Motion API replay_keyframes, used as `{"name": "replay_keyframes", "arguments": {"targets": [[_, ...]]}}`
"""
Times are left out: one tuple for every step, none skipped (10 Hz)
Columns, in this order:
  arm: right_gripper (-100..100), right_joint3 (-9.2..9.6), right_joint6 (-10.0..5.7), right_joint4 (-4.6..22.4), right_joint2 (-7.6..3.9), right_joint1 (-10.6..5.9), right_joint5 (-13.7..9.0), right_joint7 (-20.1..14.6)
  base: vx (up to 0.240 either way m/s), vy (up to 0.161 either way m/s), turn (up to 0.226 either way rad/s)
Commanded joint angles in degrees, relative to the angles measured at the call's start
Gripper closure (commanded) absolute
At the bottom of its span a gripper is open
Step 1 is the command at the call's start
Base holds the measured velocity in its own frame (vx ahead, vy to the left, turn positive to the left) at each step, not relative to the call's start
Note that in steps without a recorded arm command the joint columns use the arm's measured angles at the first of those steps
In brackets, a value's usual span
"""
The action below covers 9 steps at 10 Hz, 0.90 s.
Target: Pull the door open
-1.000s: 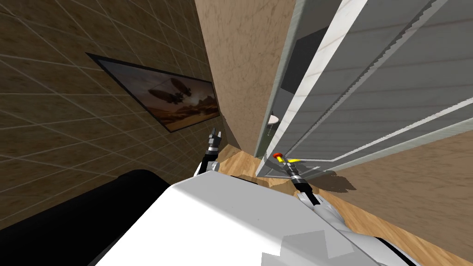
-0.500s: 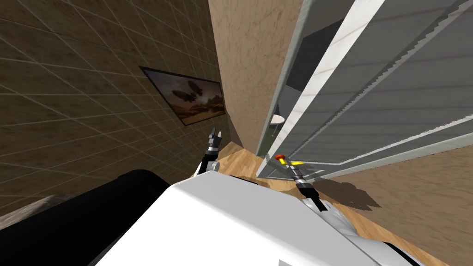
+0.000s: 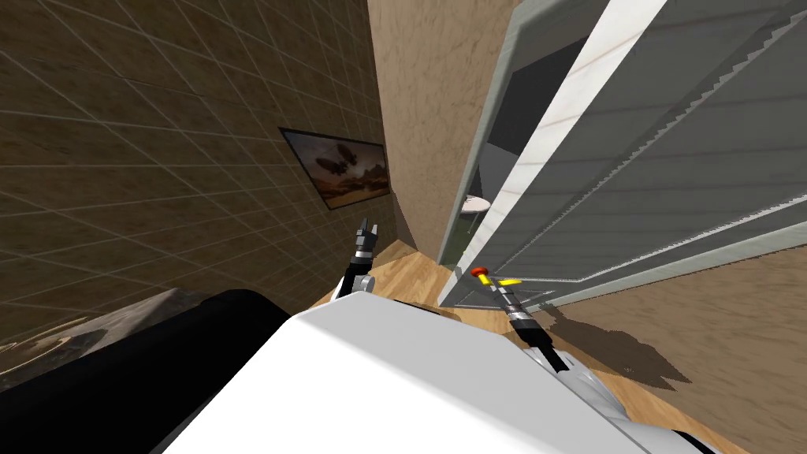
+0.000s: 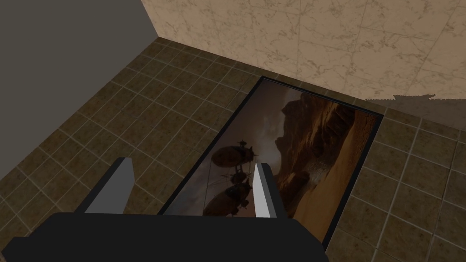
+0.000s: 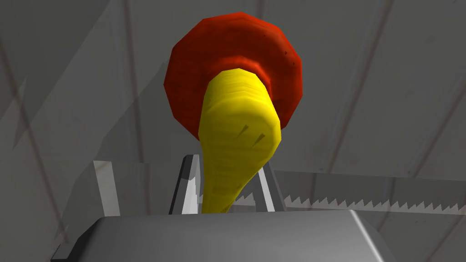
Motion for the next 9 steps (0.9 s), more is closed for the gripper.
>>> {"name": "replay_keyframes", "arguments": {"targets": [[100,0.02,-1.23,-0.5,-0.91,0.87,-0.1,-0.4,-0.145,-0.096,0.188],[100,0.08,-0.60,-0.4,-0.50,0.65,0.0,-0.3,-0.067,-0.049,0.054],[100,0.27,-1.35,-0.2,-0.68,0.96,0.0,-0.6,-0.134,-0.070,0.195],[100,0.30,-1.55,-0.2,-0.74,1.01,0.1,-0.6,-0.203,-0.108,0.193],[100,0.36,-1.97,0.0,-0.88,1.12,0.1,-0.7,-0.197,-0.093,0.148],[100,0.43,-2.44,0.2,-1.04,1.25,0.1,-0.8,-0.207,-0.108,0.139],[100,0.50,-2.92,0.4,-1.20,1.37,0.1,-0.9,-0.205,-0.116,0.166],[100,0.57,-3.40,0.5,-1.36,1.50,0.1,-1.0,-0.200,-0.098,0.188],[100,0.60,-3.63,0.6,-1.44,1.56,0.2,-1.0,-0.171,-0.108,0.111]]}}
